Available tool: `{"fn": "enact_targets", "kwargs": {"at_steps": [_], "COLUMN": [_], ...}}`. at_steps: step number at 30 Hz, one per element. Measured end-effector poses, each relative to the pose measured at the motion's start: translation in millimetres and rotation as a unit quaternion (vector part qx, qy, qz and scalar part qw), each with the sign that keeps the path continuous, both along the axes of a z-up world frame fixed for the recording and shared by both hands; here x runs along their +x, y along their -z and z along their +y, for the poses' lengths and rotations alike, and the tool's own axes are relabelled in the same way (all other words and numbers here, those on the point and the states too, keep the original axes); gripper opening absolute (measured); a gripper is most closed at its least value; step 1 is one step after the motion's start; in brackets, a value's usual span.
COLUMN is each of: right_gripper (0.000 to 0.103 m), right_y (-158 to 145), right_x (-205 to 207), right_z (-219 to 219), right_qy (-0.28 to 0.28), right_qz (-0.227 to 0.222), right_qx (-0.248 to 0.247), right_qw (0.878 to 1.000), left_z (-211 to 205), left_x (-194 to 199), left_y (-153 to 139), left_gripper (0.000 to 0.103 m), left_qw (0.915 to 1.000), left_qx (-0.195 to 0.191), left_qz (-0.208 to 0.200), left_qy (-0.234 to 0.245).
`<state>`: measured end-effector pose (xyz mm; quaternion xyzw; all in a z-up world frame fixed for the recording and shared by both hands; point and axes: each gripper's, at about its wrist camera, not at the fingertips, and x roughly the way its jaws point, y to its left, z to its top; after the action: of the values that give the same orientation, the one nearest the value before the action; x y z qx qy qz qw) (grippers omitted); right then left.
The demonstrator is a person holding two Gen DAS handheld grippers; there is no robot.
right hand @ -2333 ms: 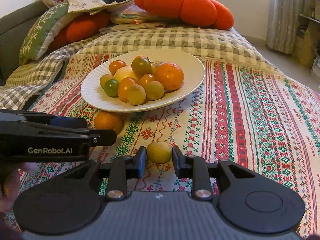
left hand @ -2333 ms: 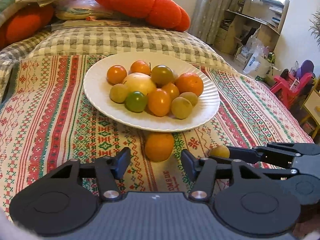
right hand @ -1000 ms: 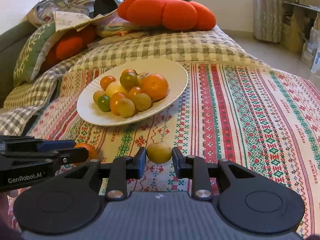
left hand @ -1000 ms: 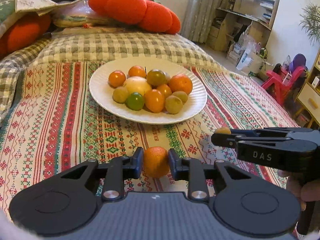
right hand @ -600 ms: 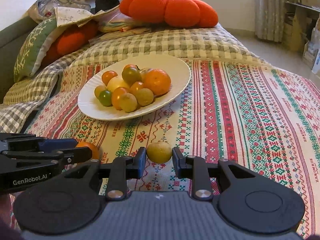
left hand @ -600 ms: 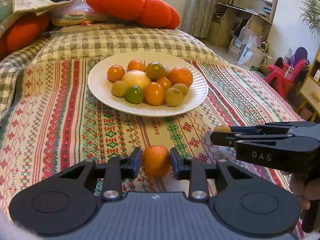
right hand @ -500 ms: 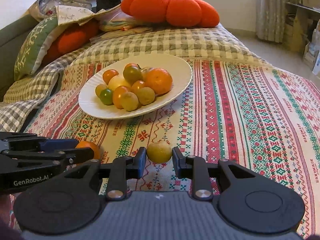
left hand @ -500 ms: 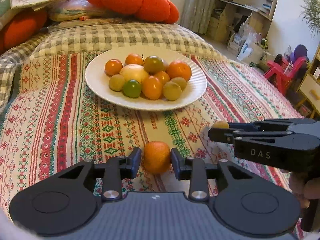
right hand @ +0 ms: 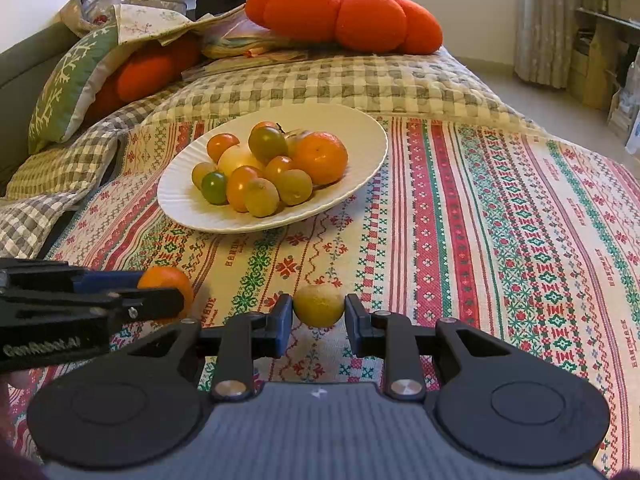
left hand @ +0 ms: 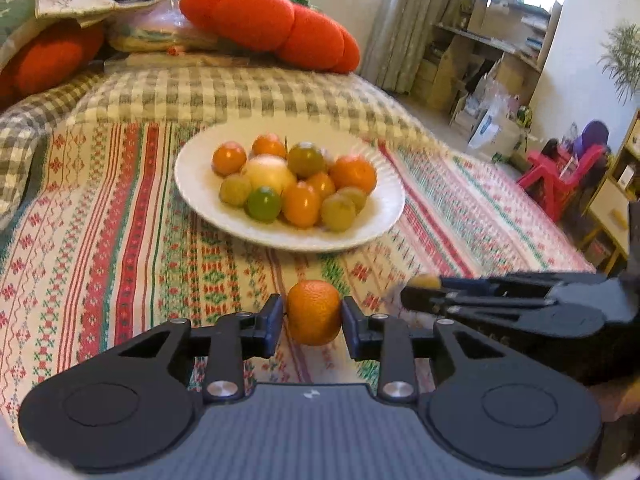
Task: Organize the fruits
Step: 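Carry the mandarin and the yellow fruit up and over to the plate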
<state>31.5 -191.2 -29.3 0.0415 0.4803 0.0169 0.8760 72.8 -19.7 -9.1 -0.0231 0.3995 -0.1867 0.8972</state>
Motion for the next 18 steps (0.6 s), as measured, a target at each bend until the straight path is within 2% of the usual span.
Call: {"fn": "enact_targets", "kwargs": {"at_steps": [6,12,18], "right_gripper": [0.025,0.025,0.025], "right_y": [-8.2,-19.8,-18.8], "right_x": [2.6,17.8,38.4], "right_z": [-2.0,-6.7,-9.1], "right_qy": [0.001,0.012,0.022], "right_qz": [-0.019,-0.053,-0.067], "right_qx": [0.000,0.011,0.021], "right_qw": [1.000,0.998,0.997], "left_z": [0.1,0.2,-2.7], "left_x": [5.3,21.3,38.0], "left_y": [-12.4,-11.5,-7.8], "left_gripper": [0.019,0.019,0.019], "left_qw": [0.9994,0.9991,0.9990], "left_qx": [-0.015,-0.019,-0.017], "left_qz": [-0.029,-0.034,-0.034], "left_qy": [-0.009,-0.019,-0.023]}}
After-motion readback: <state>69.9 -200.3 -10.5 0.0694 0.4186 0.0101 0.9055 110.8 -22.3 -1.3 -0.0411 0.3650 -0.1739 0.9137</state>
